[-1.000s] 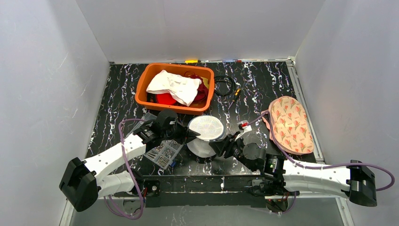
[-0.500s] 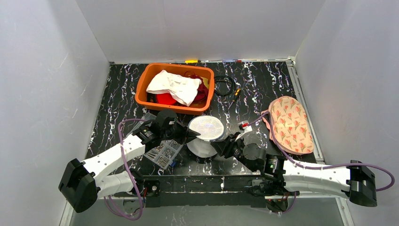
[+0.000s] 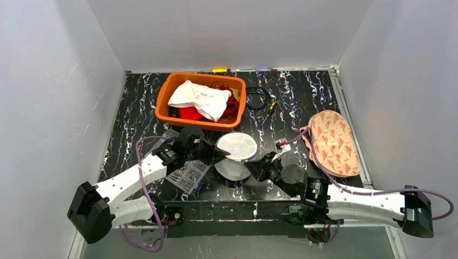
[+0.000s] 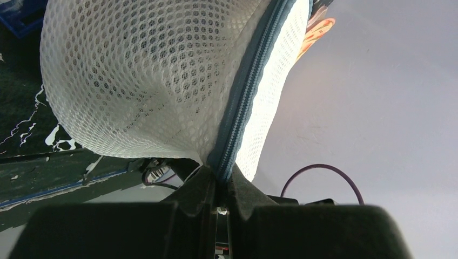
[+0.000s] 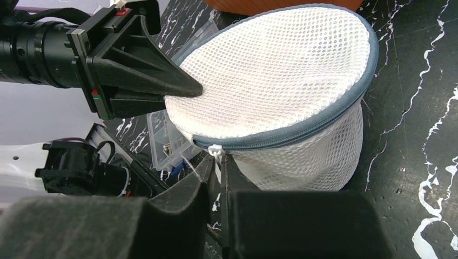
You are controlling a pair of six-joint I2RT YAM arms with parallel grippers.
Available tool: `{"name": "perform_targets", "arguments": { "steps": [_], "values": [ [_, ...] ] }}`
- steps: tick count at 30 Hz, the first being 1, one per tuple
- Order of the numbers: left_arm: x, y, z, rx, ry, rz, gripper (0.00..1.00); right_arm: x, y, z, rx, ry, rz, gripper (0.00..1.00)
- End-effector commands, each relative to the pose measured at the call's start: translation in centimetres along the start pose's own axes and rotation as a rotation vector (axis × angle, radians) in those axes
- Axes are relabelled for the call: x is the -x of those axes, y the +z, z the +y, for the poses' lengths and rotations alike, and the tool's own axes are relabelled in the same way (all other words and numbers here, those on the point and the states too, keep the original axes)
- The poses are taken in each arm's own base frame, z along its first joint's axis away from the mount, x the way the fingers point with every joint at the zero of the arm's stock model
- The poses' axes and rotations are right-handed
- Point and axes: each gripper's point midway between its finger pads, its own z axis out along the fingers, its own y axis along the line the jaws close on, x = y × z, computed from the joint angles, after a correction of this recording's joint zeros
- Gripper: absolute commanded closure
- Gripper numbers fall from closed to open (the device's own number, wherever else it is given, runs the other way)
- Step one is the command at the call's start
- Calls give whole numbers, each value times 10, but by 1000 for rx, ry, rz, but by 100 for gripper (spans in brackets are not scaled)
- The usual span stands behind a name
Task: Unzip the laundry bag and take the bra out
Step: Unzip the laundry bag at the center of the board.
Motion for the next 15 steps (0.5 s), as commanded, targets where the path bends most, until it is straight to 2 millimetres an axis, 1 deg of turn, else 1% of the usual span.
{"name": "perform_targets", "arguments": {
  "steps": [1,4,5,12,15],
  "values": [
    [-4,-3,2,-6,4,24,100,4,-4,-3,-3,8,-20,87],
    [-4,-3,1,-7,5,25,100,3,-7,-6,-8,8,-18,97],
    [-4,-3,2,-5,5,26,100,3,-7,-7,-11,7,-17,99],
    [-4,-2,3,-1,11,28,100,5,-10,-11,-36,-19,-7,99],
    [-4,-2,3,2,26,26,100,4,-11,-17,-75,-44,2,99]
  ]
}}
